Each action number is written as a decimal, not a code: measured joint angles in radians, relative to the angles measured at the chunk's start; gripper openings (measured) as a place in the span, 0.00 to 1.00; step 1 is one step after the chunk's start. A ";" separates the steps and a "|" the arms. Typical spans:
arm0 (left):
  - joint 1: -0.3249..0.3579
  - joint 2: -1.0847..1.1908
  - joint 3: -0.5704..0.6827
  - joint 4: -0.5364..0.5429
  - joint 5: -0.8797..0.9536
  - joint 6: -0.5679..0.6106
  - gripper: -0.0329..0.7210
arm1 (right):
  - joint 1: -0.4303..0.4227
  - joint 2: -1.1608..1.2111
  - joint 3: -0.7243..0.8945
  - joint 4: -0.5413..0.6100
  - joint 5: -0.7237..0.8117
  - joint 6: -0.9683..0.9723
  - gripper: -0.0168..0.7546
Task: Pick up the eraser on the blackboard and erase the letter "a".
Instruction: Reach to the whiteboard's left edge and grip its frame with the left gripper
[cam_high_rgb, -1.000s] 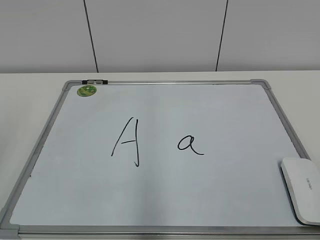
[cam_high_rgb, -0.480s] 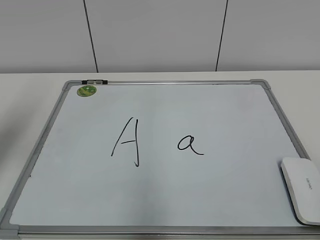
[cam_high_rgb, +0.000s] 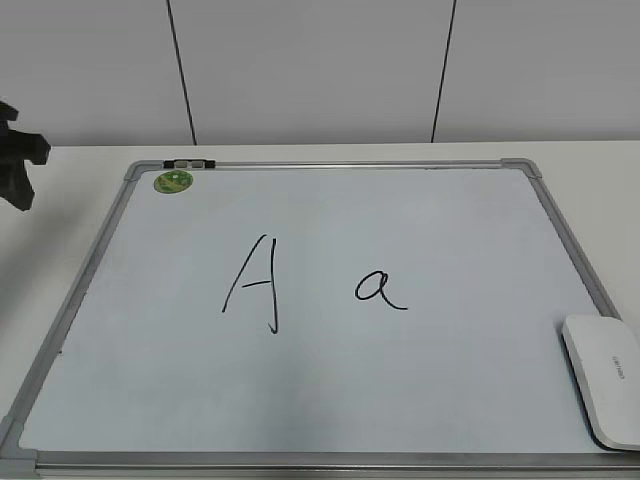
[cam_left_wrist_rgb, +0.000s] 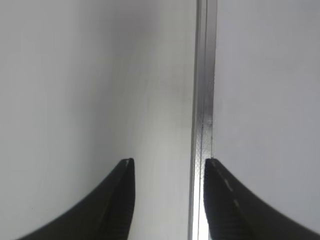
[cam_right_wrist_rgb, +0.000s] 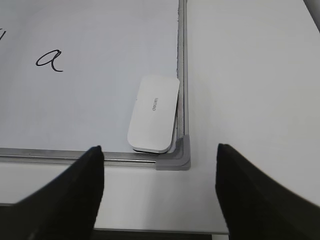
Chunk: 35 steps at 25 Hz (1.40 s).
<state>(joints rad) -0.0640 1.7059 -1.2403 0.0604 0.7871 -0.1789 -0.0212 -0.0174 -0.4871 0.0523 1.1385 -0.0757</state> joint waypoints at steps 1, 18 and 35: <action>0.000 0.025 -0.038 -0.002 0.023 0.000 0.48 | 0.000 0.000 0.000 0.000 0.000 0.000 0.69; 0.000 0.370 -0.379 -0.104 0.286 0.122 0.48 | 0.000 0.000 0.000 0.000 0.000 0.000 0.69; 0.000 0.472 -0.381 -0.114 0.288 0.130 0.44 | 0.000 0.000 0.000 0.000 0.000 0.000 0.69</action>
<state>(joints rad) -0.0640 2.1777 -1.6213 -0.0539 1.0753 -0.0493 -0.0212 -0.0174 -0.4871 0.0523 1.1385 -0.0757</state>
